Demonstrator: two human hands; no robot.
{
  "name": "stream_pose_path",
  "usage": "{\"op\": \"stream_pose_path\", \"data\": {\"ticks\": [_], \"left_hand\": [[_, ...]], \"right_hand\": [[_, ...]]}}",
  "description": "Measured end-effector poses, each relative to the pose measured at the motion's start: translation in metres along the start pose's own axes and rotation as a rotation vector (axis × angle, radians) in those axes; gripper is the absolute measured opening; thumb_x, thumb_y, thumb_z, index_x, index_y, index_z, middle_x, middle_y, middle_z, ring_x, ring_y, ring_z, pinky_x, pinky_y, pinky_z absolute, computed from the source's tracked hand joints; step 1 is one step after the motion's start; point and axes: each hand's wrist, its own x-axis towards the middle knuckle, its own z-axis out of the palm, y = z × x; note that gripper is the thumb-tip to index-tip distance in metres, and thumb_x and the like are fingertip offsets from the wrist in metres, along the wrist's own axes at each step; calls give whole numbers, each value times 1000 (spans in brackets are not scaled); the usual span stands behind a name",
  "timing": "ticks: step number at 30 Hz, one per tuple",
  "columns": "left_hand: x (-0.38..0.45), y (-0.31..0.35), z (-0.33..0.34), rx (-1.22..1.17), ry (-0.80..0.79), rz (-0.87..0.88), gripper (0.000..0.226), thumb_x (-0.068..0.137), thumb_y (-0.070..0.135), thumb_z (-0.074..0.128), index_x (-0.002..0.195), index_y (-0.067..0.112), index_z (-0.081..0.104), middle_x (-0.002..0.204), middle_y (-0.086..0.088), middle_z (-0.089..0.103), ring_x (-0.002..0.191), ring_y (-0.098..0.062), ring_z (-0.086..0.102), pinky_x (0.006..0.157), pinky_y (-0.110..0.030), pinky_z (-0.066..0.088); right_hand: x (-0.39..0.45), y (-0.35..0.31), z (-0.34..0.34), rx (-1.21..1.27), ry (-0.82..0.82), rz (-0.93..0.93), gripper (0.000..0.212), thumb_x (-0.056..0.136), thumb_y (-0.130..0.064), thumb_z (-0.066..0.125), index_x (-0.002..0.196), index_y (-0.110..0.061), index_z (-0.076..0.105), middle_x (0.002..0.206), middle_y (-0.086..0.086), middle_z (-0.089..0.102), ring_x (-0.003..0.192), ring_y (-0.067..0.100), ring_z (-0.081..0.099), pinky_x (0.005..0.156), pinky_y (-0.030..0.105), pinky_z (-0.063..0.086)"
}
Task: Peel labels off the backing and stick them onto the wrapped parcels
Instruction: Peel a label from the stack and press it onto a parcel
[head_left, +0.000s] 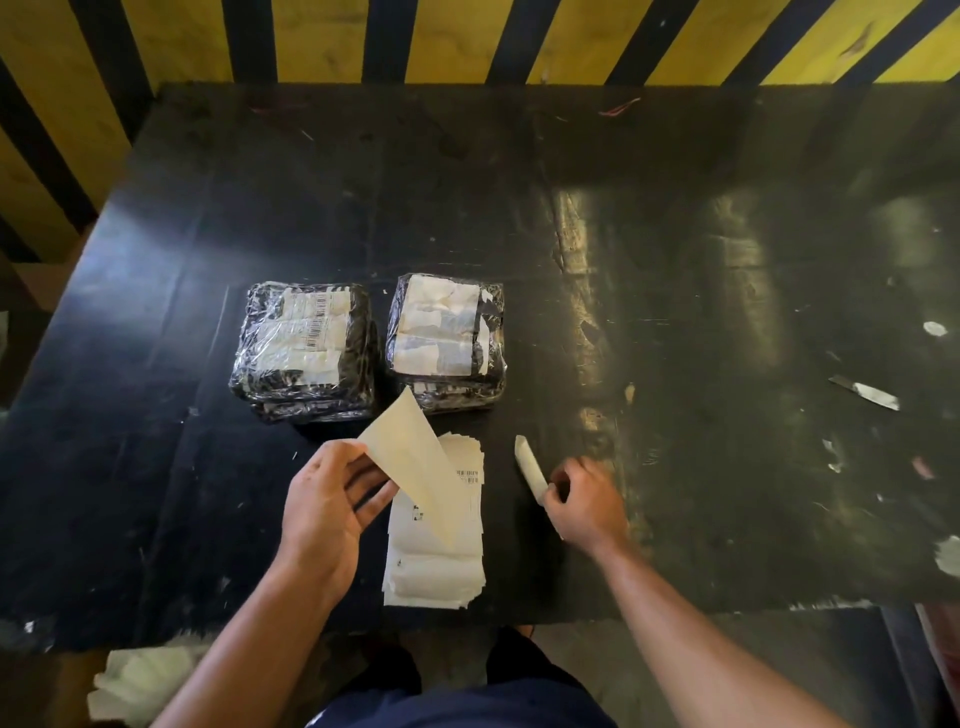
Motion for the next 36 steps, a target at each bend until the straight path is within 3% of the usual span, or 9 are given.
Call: {"op": "stream_pose_path", "data": {"ticks": [4, 7, 10, 17, 22, 27, 30, 33, 36], "left_hand": [[-2, -1, 7, -11, -18, -12, 16, 106, 15, 51, 102, 10, 66, 103, -10, 82, 87, -19, 79, 72, -31, 61], [-3, 0, 12, -27, -24, -27, 16, 107, 16, 52, 109, 7, 65, 104, -10, 81, 91, -20, 80, 71, -31, 62], [-3, 2, 17, -55, -17, -51, 17, 106, 15, 54, 113, 4, 65, 105, -13, 81, 92, -21, 80, 71, -31, 63], [-6, 6, 22, -111, -10, -61, 20, 105, 15, 54, 115, 2, 66, 106, -15, 80, 90, -21, 80, 66, -27, 62], [-8, 9, 21, -166, -9, -76, 20, 104, 14, 56, 114, 1, 67, 108, -18, 79, 94, -24, 79, 67, -28, 62], [-10, 13, 14, -179, -92, -84, 26, 104, 29, 57, 109, 8, 70, 107, -14, 79, 100, -26, 79, 84, -36, 61], [-4, 19, 4, -146, -98, -27, 37, 103, 43, 57, 117, 11, 69, 112, -12, 79, 105, -27, 77, 93, -42, 59], [8, 21, -4, 145, 3, 125, 15, 101, 28, 67, 110, 17, 72, 112, -8, 77, 108, -24, 75, 88, -34, 57], [12, 22, -3, 278, -82, 101, 15, 99, 30, 70, 112, 23, 73, 112, -1, 77, 106, -17, 74, 89, -30, 58]], "right_hand": [[-11, 0, -10, 38, 59, 25, 29, 89, -25, 65, 115, -15, 72, 110, 1, 70, 109, 22, 64, 93, 39, 55], [-25, -21, -28, 176, 221, -58, 20, 91, -26, 64, 108, -18, 71, 100, -5, 67, 97, 17, 63, 86, 43, 56], [-42, -68, -55, 305, 374, -266, 14, 92, -32, 61, 95, -21, 68, 90, -10, 63, 87, 11, 56, 80, 37, 50], [-59, -143, -70, 158, 385, -604, 27, 83, -40, 77, 89, -16, 66, 85, -4, 61, 82, 19, 55, 72, 36, 40], [-56, -151, -64, 48, 454, -635, 10, 87, -20, 70, 82, -15, 63, 80, -1, 59, 77, 24, 54, 69, 41, 42], [-50, -152, -68, 257, 384, -447, 11, 86, -17, 74, 80, -21, 65, 78, -11, 64, 76, 12, 58, 72, 36, 45], [-37, -146, -77, 678, 279, -158, 16, 85, -10, 79, 76, -20, 71, 73, -10, 70, 68, 7, 63, 67, 25, 51], [-24, -139, -91, 1167, 54, 176, 12, 85, -7, 82, 79, -15, 76, 82, 4, 76, 74, 15, 62, 68, 29, 50], [-20, -138, -100, 1392, -93, 352, 12, 87, -6, 79, 79, -14, 74, 91, 9, 78, 77, 19, 59, 63, 27, 45]]}}
